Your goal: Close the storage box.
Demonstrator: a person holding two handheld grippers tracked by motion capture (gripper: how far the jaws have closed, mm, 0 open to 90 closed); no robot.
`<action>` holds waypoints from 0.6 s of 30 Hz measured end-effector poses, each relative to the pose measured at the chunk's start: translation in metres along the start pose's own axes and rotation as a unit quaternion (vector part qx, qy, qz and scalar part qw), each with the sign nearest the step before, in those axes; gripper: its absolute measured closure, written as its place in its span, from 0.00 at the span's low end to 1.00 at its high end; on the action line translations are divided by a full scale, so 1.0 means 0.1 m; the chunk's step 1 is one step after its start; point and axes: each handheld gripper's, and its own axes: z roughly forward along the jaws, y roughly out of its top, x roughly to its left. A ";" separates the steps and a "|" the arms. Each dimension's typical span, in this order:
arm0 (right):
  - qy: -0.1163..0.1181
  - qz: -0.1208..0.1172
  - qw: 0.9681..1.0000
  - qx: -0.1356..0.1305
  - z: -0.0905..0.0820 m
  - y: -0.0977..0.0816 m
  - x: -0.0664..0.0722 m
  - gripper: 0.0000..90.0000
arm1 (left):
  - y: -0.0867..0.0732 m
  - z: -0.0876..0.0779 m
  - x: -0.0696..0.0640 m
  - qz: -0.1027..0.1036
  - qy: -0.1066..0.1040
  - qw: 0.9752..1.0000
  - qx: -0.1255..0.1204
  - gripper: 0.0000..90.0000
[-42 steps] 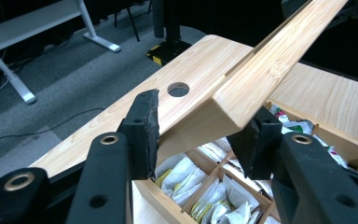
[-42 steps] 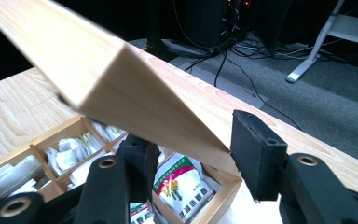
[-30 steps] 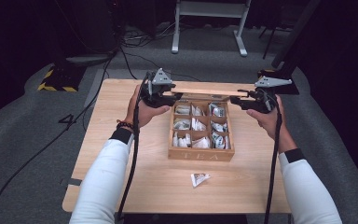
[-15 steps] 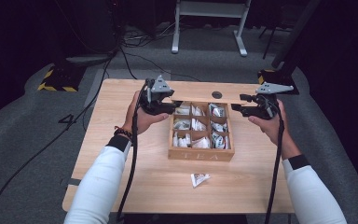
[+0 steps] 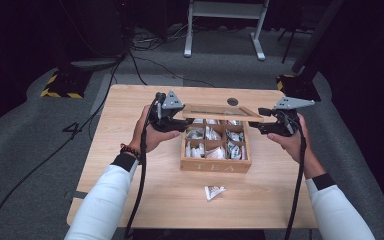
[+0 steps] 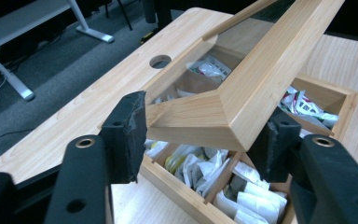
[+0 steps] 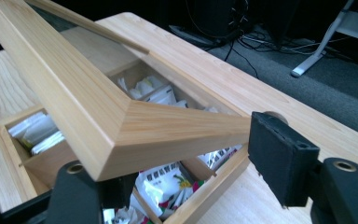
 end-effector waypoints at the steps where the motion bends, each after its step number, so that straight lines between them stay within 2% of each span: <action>1: 0.000 0.000 1.000 0.001 0.00 -0.01 0.01 0.40 | 0.00 0.00 0.00 0.000 0.000 1.000 0.000 0.47; 11: 0.000 -0.011 1.000 0.013 0.00 -0.11 0.07 0.38 | -0.11 -0.01 -0.10 0.008 0.003 1.000 0.011 0.43; 14: 0.008 -0.011 1.000 0.015 0.01 -0.16 0.07 0.37 | -0.17 0.00 -0.12 0.006 0.001 1.000 0.005 0.43; 18: 0.020 -0.010 1.000 0.020 0.02 -0.23 0.07 0.34 | -0.24 0.03 -0.15 0.006 -0.001 1.000 0.011 0.42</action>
